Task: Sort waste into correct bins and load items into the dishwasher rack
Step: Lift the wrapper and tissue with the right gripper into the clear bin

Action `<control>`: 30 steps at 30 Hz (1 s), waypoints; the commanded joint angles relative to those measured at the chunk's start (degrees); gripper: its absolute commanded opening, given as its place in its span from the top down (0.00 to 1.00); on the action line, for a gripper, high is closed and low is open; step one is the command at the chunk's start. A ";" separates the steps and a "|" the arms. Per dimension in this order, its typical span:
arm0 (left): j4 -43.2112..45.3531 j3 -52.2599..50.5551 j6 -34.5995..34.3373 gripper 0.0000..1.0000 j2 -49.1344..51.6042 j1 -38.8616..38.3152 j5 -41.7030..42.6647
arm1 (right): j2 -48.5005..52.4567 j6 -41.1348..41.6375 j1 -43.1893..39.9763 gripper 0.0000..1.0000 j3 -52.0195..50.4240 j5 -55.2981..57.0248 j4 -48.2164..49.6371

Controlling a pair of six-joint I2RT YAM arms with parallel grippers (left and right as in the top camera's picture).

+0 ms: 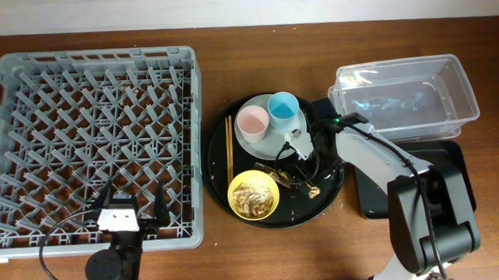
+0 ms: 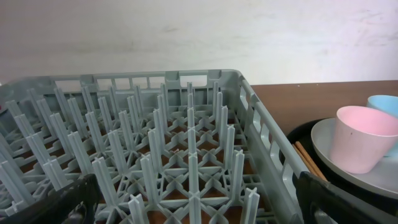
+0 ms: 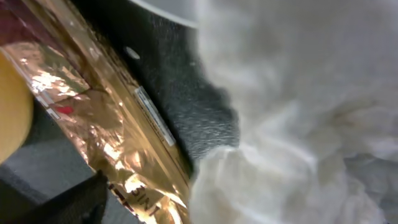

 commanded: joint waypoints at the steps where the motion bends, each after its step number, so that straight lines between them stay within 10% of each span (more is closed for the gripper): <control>1: 0.17 -0.39 0.87 0.01 -0.31 -0.26 0.61 | 0.98 -0.11 0.22 0.24 -4.37 -0.57 2.34; 9: 0.17 -0.39 0.90 0.01 -0.31 -0.26 0.61 | 0.98 0.11 0.22 0.67 -1.60 3.08 -1.22; 11: 0.17 -0.39 0.90 0.01 -0.31 -0.26 0.61 | 0.98 0.11 0.22 0.94 2.49 3.10 -4.92; 16: 0.17 -0.39 0.90 0.01 -0.31 -0.26 0.61 | 0.98 0.13 0.22 0.96 5.44 4.22 -7.17; 20: 0.15 -0.39 0.87 0.01 -0.31 -0.26 0.61 | 0.98 2.73 0.22 0.25 5.73 4.15 -8.92; 30: 0.17 -0.39 0.90 0.01 -0.31 -0.26 0.61 | 0.98 3.41 8.15 0.01 9.16 11.06 -14.29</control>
